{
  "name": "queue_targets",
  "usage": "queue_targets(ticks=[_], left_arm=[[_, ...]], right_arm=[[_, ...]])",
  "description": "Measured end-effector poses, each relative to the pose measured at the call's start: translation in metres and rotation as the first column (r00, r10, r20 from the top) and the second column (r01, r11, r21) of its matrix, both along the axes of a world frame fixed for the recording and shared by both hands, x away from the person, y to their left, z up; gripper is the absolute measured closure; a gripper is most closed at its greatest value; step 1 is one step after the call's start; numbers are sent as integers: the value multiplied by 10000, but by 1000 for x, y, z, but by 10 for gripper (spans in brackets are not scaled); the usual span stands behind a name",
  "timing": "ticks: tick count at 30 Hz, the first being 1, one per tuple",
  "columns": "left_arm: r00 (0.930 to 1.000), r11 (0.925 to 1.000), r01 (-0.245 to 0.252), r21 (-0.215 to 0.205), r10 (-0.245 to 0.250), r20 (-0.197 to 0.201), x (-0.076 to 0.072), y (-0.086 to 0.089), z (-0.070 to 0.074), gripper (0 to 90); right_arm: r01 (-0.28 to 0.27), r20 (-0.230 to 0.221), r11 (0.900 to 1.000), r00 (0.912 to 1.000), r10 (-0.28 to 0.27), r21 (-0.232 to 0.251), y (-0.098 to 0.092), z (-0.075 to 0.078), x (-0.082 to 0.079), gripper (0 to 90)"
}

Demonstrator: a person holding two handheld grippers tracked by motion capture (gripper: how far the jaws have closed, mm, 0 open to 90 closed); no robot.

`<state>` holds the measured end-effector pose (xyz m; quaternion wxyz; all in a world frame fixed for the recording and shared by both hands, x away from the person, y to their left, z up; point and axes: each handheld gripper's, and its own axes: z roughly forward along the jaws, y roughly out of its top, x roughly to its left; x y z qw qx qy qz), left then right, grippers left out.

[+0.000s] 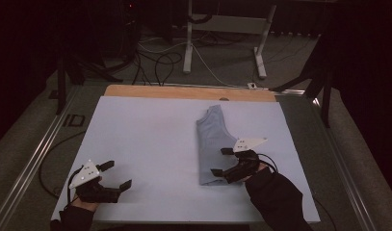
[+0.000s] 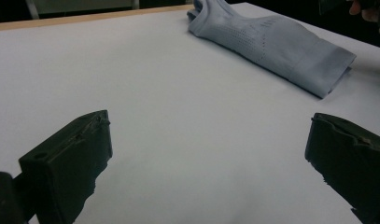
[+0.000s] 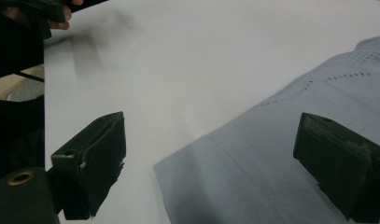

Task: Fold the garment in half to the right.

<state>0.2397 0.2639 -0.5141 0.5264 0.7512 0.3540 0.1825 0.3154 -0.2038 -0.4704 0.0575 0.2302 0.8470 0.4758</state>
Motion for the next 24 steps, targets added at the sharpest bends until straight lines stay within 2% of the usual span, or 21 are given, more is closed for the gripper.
queue_targets(ticks=[6,9,16,24], left_arm=[[9999,9999,138,-46,-138,-20,0,2,1,13],[9999,9999,166,-47,-166,-35,-1,2,1,13],[9997,9997,250,-21,-250,-48,0,3,1,13],[9997,9997,244,-33,-244,-49,0,4,0,13]], right_arm=[[572,264,9982,9980,-578,204,-17,2,-6,91],[767,347,9969,9964,-772,165,-27,-4,-9,90],[1272,201,9917,9916,-1275,162,-47,-19,-18,90],[2090,171,9779,9777,-2092,97,-69,-33,-30,90]])
